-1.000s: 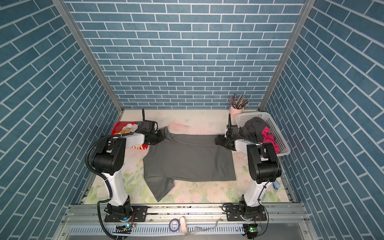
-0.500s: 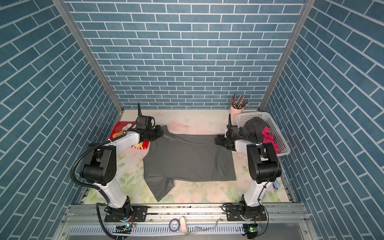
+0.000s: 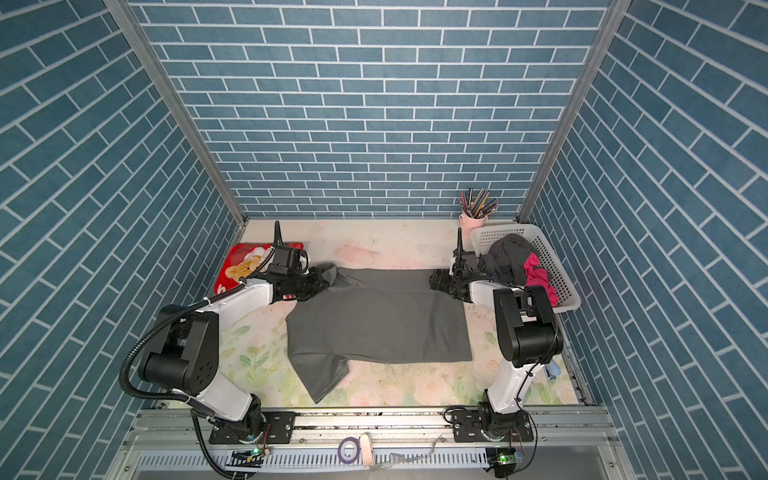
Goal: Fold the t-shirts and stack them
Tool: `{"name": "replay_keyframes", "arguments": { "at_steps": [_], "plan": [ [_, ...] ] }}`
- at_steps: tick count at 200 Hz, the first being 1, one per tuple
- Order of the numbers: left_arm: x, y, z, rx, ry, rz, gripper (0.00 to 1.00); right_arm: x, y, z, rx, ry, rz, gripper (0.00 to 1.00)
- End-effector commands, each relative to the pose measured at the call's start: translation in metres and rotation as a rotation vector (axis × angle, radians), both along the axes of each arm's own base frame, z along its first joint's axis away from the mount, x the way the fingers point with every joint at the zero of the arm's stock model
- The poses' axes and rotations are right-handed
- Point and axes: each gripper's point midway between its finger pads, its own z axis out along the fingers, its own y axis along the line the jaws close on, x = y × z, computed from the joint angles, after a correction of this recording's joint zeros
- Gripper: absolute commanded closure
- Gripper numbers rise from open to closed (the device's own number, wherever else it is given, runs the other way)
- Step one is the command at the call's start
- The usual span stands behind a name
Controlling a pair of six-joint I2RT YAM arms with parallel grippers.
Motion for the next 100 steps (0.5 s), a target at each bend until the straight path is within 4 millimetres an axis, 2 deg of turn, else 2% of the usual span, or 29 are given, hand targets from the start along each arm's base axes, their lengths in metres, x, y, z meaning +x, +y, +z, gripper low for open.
{"name": "replay_keyframes", "arguments": {
  "at_steps": [1, 36, 45, 65, 76, 87, 100],
  "plan": [
    [-0.019, -0.003, 0.001, -0.036, 0.027, 0.003, 1.0, -0.051, -0.008, -0.054, -0.027, 0.237, 0.002, 0.17],
    [-0.047, -0.008, -0.006, -0.155, 0.057, 0.039, 1.0, -0.052, -0.006, -0.056, -0.016, 0.239, 0.003, 0.17],
    [-0.049, -0.005, -0.003, -0.16, 0.046, 0.05, 0.91, -0.052, -0.005, -0.056, -0.015, 0.24, 0.005, 0.17],
    [-0.047, 0.007, 0.007, -0.169, 0.01, 0.086, 0.53, -0.053, -0.006, -0.057, -0.02, 0.242, 0.007, 0.17],
    [-0.042, 0.014, 0.014, -0.158, -0.004, 0.092, 0.39, -0.054, -0.006, -0.058, -0.021, 0.243, 0.009, 0.17],
    [-0.038, 0.02, 0.017, -0.128, -0.001, 0.088, 0.29, -0.054, -0.006, -0.058, -0.022, 0.243, 0.009, 0.17],
    [-0.031, 0.025, 0.021, -0.08, -0.004, 0.071, 0.25, -0.055, -0.007, -0.058, -0.024, 0.244, 0.009, 0.16]
  ]
}}
